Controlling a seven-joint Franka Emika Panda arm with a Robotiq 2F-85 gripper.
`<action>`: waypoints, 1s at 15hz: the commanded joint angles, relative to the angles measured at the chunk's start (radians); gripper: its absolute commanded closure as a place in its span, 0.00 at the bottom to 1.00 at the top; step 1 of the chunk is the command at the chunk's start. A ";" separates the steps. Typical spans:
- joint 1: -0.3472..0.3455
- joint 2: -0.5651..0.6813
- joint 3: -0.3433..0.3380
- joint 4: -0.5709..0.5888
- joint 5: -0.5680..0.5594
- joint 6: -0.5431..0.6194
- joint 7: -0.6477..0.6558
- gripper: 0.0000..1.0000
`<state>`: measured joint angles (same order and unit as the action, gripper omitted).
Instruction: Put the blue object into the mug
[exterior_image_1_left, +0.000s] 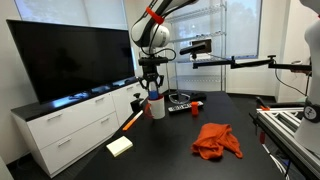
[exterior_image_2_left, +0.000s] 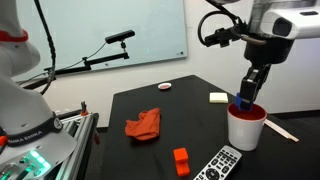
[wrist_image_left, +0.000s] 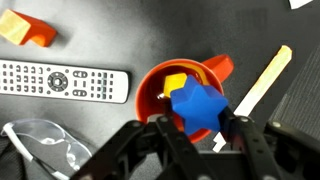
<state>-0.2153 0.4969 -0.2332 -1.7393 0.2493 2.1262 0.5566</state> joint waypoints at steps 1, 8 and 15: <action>-0.010 -0.003 0.003 0.033 0.023 -0.039 0.007 0.24; -0.012 -0.020 0.007 0.020 0.026 -0.033 -0.009 0.00; 0.096 -0.286 0.070 -0.346 -0.074 0.060 -0.217 0.00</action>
<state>-0.1645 0.3718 -0.1796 -1.8905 0.2276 2.1181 0.4089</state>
